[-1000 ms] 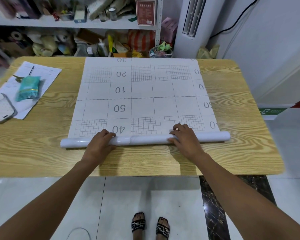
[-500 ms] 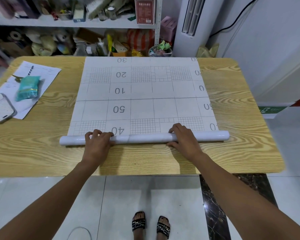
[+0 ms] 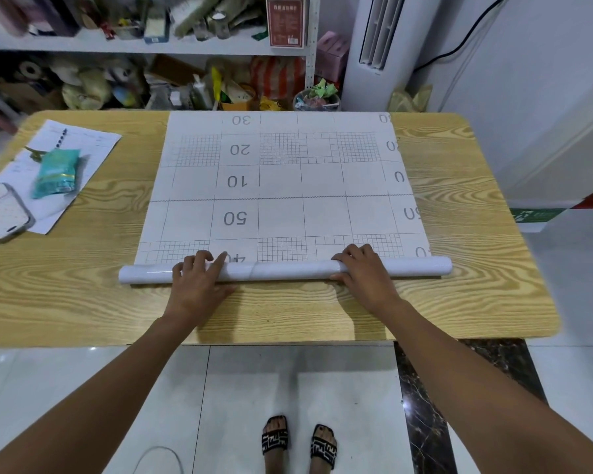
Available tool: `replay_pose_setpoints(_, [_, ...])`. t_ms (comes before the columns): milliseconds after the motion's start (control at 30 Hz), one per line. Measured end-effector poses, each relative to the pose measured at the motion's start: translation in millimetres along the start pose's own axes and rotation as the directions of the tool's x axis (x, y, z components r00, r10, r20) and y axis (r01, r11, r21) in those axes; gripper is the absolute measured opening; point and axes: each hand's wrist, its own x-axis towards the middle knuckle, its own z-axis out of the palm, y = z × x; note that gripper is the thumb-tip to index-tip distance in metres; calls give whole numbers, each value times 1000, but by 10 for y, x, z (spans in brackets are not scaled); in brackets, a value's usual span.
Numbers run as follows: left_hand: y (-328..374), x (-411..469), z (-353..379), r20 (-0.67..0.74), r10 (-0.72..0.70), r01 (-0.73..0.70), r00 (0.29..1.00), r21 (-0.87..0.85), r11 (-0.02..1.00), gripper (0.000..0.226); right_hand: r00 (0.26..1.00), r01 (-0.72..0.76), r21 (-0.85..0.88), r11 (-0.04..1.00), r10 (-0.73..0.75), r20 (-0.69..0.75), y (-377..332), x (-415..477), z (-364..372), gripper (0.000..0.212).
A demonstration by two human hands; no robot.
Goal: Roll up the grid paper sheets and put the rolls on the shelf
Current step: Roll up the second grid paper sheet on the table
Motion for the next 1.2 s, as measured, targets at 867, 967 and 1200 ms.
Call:
replay_pose_setpoints(867, [-87,15,38,-50,7,-20,999,-266,964,38,996,-39,-5,999,39,85,-11,-71,-70,50])
replay_pose_setpoints(967, [-68,-3,24,-87,-6,-18,996,-270,963,35,996,-24,9,1000,23,88,-2,-77,-69,60])
replay_pose_setpoints(1200, [-80,66,-36,-82,23,-43,996,-255,966,16,997,-54,39,998,52,57,-2,-35,-56,59])
